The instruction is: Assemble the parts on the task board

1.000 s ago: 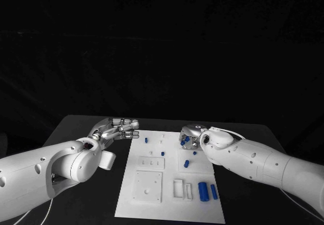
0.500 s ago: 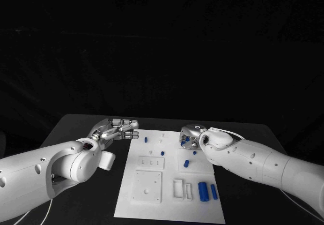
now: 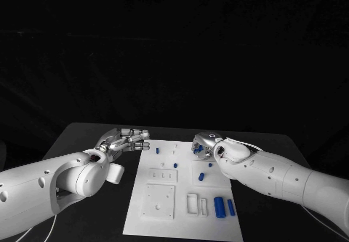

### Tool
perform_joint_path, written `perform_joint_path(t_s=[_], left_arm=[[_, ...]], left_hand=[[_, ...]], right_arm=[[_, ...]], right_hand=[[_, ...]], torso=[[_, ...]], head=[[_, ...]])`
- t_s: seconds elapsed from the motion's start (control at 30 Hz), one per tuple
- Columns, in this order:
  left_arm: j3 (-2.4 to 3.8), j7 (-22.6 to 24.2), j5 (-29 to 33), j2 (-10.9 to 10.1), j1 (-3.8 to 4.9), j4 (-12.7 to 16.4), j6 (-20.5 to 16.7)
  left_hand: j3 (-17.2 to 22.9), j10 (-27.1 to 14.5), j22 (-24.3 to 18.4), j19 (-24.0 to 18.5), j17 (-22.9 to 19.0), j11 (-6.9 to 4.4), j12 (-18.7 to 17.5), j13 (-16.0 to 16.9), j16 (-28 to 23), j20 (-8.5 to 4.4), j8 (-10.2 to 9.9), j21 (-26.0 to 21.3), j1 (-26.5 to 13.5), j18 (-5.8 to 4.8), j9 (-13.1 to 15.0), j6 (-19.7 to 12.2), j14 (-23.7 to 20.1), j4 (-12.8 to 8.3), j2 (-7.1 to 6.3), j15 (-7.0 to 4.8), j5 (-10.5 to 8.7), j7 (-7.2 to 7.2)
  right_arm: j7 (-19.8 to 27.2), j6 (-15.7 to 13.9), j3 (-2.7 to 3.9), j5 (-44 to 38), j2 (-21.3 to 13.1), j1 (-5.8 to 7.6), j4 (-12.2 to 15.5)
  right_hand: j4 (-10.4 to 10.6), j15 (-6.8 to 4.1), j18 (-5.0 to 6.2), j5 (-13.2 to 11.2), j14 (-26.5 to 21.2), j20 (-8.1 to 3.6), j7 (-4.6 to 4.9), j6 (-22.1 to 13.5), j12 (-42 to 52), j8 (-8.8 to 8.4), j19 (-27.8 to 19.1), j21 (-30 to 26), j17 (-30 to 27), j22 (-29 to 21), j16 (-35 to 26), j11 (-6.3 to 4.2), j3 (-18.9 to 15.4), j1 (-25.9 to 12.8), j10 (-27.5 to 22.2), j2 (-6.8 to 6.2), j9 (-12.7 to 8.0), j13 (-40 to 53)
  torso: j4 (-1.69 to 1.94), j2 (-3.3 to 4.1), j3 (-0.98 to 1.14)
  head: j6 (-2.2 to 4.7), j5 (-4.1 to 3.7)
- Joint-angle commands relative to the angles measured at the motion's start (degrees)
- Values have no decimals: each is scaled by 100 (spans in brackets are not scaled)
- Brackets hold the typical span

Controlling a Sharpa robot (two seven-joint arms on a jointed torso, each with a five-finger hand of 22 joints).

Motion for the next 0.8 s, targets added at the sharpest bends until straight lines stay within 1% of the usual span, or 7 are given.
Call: perform_joint_path(t_s=[0.03, 0.23, 0.4, 0.47, 0.63, 0.67, 0.8], left_arm=[[6, 41, -15, 15, 9, 3, 99], [6, 40, -14, 22, 9, -18, 97], [6, 42, -14, 41, 9, -28, 106], [6, 43, -14, 54, 9, -33, 109], [7, 42, -13, 99, 9, -50, 125], [7, 41, -13, 103, 9, -48, 125], [8, 38, -13, 118, 9, -43, 129]], left_hand=[[1, -33, -8, -45, -6, -6, -14, 8, 1, 12, -29, 32, -51, -63, 1, -50, -36, -18, -14, 19, 24, 9], [1, -33, -8, -45, -6, -6, -14, 8, 1, 12, -29, 32, -51, -63, 1, -50, -36, -18, -14, 19, 24, 9], [-1, -36, -9, -48, -6, -10, -14, 8, 1, 12, -29, 36, -49, -63, 1, -59, -39, -29, -10, 19, 24, 5], [-1, -36, -9, -48, -6, -10, -14, 8, 1, 12, -29, 36, -49, -63, 1, -59, -39, -29, -10, 19, 24, 5], [0, -38, -9, -49, -6, -10, -14, 8, 0, 12, -28, 38, -47, -63, 1, -58, -39, -38, -3, 18, 24, 4], [0, -38, -9, -49, -6, -10, -14, 8, 0, 12, -28, 38, -47, -63, 1, -58, -39, -38, -3, 18, 24, 4], [0, -38, -9, -49, -6, -10, -14, 8, 0, 12, -28, 38, -47, -63, 1, -58, -39, -38, -3, 18, 24, 4]], right_arm=[[-110, -522, 2, -174, 35, 0, 65], [-281, -816, 4, -235, 201, 15, 73], [-414, -959, 6, -282, 433, 26, -69], [-436, -982, 6, -292, 526, 28, -136], [-485, -1035, 7, -314, 757, 29, -311], [-499, -1059, 7, -322, 797, 29, -338], [-552, -1133, 8, -342, 896, 28, -406]], right_hand=[[41, -40, 75, -25, -1, -27, 0, 59, 22, 9, -2, 26, 10, 37, 32, -112, 12, 72, 156, 2, -10, 22], [58, -45, 63, -7, -4, -34, -5, 79, 21, 7, 10, 4, 15, 115, 42, -116, 47, 70, 170, -28, -11, 21], [64, -48, 58, 11, -5, -36, -6, 85, 22, 8, 11, -9, 16, 148, 47, -117, 71, 63, 174, -43, -11, 21], [64, -48, 58, 11, -5, -36, -6, 85, 22, 8, 11, -9, 16, 148, 47, -117, 71, 63, 174, -43, -11, 21], [66, -51, 73, 18, -8, -44, -4, 74, 21, 7, 18, -28, 18, 189, 52, -116, 95, 56, 164, -51, -13, 20], [67, -49, 77, 19, -10, -40, -4, 74, 21, 8, 20, -37, 20, 211, 55, -114, 101, 54, 162, -54, -12, 20], [67, -51, 77, 19, -10, -39, -5, 76, 22, 9, 20, -39, 19, 215, 55, -116, 99, 53, 165, -55, -12, 21]], torso=[[7, 9, -9], [13, 16, -17], [19, 22, -28], [18, 26, -23], [44, 40, -26], [41, 43, -24], [71, 64, -35]], head=[[22, 21], [66, 36], [89, 79], [95, 78], [107, 73], [107, 80], [117, 81]])
